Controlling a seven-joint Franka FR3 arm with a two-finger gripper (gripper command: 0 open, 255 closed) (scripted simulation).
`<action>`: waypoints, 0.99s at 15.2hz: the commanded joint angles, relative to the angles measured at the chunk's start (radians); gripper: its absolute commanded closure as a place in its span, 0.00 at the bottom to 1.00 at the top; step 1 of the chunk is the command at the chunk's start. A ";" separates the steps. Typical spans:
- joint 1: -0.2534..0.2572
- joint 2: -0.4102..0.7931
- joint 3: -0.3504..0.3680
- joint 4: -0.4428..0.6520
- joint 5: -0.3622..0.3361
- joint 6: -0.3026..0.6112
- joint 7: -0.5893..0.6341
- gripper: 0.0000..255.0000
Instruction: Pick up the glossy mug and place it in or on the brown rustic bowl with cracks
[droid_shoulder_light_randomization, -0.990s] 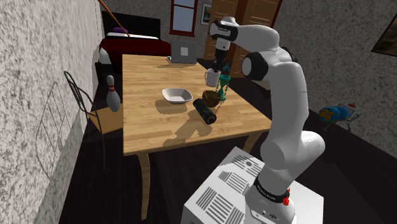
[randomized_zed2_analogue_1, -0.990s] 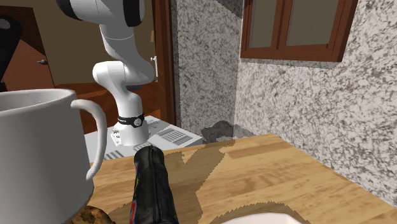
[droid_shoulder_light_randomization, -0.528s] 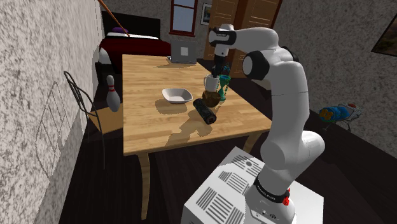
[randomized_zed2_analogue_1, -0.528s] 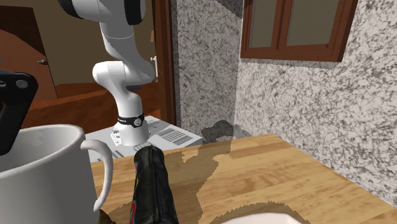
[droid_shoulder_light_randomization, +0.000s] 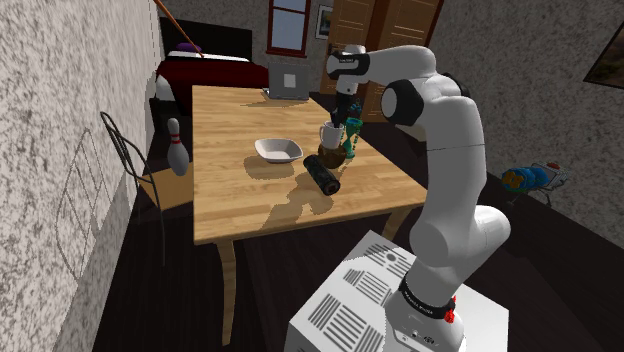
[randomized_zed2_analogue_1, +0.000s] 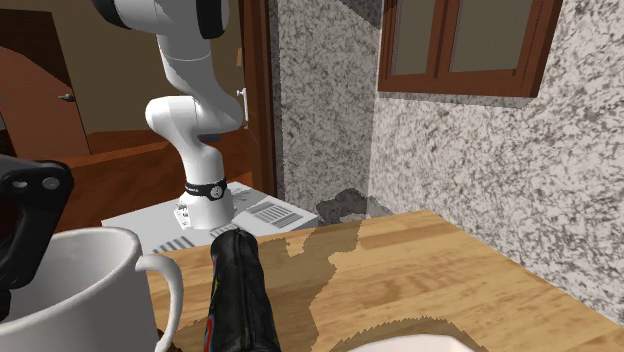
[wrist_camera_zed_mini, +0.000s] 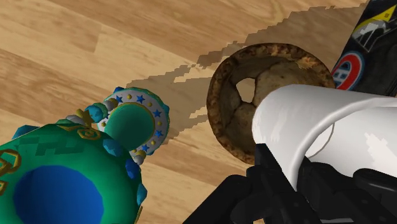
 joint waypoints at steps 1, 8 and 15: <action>0.000 0.000 0.000 -0.001 0.000 0.001 0.000 1.00; 0.000 0.000 0.000 -0.001 0.000 0.001 0.000 0.00; -0.018 0.031 0.000 0.179 0.003 -0.146 0.006 0.00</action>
